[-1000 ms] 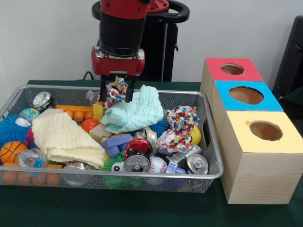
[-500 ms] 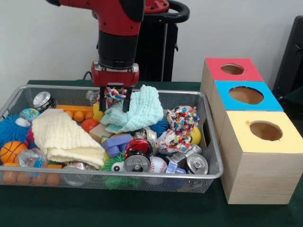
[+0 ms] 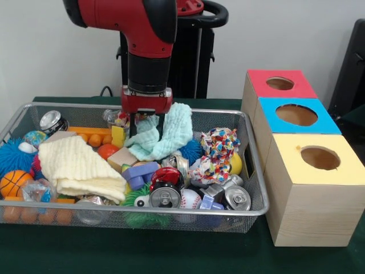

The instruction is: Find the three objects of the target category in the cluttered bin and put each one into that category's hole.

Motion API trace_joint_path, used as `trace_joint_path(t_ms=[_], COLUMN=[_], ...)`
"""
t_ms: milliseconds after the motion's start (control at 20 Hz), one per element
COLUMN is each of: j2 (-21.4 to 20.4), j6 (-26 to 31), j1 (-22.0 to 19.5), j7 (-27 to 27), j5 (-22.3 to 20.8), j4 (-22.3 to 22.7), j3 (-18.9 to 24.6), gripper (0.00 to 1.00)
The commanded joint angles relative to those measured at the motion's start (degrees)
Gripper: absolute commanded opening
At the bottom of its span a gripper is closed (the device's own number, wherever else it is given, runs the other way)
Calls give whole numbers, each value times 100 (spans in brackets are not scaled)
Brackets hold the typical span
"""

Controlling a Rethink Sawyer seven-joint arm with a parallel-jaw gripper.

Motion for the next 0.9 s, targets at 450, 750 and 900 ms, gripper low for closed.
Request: trace_joint_path(t_ms=[450,750,900], j2=[427,140,102], j6=[-850,-69,40], j1=[471,667,737], j7=[1721,1496,1458], j5=[605,886,1003], j4=[617,450,391], j3=[-226,-216,-197], gripper=[0,0,0])
